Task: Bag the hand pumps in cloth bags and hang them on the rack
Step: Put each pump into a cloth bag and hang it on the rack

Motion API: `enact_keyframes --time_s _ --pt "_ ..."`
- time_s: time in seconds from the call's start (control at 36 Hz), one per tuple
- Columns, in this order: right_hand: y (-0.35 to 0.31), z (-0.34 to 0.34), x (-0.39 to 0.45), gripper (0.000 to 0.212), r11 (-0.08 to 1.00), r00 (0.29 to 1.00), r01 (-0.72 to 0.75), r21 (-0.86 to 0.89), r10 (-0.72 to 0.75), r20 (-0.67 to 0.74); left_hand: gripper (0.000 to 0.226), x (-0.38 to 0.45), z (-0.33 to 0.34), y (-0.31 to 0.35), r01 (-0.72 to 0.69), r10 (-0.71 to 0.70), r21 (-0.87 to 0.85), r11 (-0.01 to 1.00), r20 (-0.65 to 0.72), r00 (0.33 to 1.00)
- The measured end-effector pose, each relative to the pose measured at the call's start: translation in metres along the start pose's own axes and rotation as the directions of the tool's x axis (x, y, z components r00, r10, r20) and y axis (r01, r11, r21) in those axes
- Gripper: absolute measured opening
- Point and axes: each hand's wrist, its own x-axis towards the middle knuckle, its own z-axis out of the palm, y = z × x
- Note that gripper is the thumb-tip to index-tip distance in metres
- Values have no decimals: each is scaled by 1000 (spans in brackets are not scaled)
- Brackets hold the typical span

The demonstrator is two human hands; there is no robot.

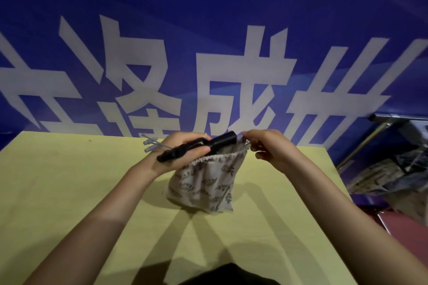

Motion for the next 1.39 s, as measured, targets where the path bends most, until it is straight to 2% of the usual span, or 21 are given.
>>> enact_keyframes --time_s 0.11,0.22,0.33,0.42,0.56,0.61,0.72,0.75,0.86,0.97,1.06,1.11,1.19,1.25,1.31,1.39 --pt "3 2 -4 15 990 996 -33 135 22 81 20 0 -7 1 23 -23 42 999 4 1000" --pt "0 -6 0 22 935 996 -86 345 74 48 25 -5 12 8 0 0 -7 1000 20 1000" --pt "11 -16 1 7 893 985 -169 418 167 41 30 -6 25 6 -6 6 -11 1000 57 998" --pt "24 -23 1 10 861 974 -219 459 223 47 43 -6 33 1 15 -15 -13 1000 63 998" --pt "30 -28 -1 20 859 987 -156 488 150 51 39 -1 41 1 22 -22 -2 1000 21 1000" --pt "29 -29 -4 22 897 991 -131 422 112 69 36 2 39 2 39 -39 -8 999 0 999" --pt "30 -35 -12 23 996 998 -56 76 54 35 26 8 41 5 80 -81 29 996 38 996" --pt "29 -38 -13 22 997 998 -54 46 53 30 25 9 42 5 82 -84 38 996 57 995" --pt "28 -56 -16 16 986 999 -40 159 41 -4 23 9 51 15 49 -49 2 999 77 996" --pt "34 -61 -28 11 990 994 105 98 -107 22 23 9 74 31 3 9 -132 991 88 996" --pt "48 -58 -32 9 960 957 270 -74 -276 -87 28 17 95 41 1 33 -230 973 145 989" --pt "58 -65 -29 9 911 904 353 -214 -391 -173 26 22 106 46 -2 28 -278 961 93 995" --pt "73 -83 -25 10 824 842 376 -424 -494 -215 24 29 124 50 -5 -7 -343 939 -33 999" --pt "81 -91 -26 13 801 826 396 -450 -524 -205 28 33 137 53 -13 -41 -379 925 -135 990" --pt "87 -98 -27 24 802 813 438 -408 -546 -202 30 37 149 58 0 -81 -418 908 -176 981" --pt "92 -114 -27 34 781 789 496 -380 -588 -179 27 45 167 67 -55 -47 -390 919 -245 968"
